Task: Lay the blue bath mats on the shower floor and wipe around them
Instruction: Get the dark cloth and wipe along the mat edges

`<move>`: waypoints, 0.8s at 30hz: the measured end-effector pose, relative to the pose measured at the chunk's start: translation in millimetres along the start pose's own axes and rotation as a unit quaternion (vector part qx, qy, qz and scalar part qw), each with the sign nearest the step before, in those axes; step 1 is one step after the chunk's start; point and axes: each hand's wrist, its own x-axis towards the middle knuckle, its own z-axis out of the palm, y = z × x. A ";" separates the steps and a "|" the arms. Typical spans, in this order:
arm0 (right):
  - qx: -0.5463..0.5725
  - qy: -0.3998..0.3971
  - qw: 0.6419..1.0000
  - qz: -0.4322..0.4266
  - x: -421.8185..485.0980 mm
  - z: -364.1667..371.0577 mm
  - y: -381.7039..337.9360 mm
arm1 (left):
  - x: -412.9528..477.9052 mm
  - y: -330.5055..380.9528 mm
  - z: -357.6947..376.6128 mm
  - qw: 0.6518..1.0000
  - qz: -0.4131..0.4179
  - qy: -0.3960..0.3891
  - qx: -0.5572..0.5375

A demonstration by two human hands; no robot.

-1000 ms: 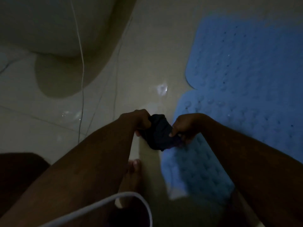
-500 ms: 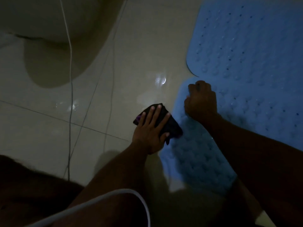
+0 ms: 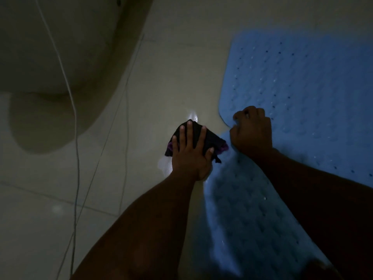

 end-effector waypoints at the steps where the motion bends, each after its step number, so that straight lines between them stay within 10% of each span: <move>1: 0.001 -0.006 1.000 0.004 8.0 2.2 4.3 | 12.0 2.4 -2.8 1.000 -0.008 0.000 -0.001; 7: -0.006 -0.051 0.999 -0.001 38.5 20.1 23.4 | 77.7 6.7 -14.6 0.999 -0.040 0.013 -0.003; 16: 0.019 0.108 0.993 -0.038 106.3 26.0 39.4 | 159.8 12.5 -32.3 0.997 -0.049 0.067 -0.005; 24: 0.003 -0.042 0.998 0.038 197.9 38.5 76.0 | 243.4 20.5 -60.5 0.999 -0.036 0.034 0.004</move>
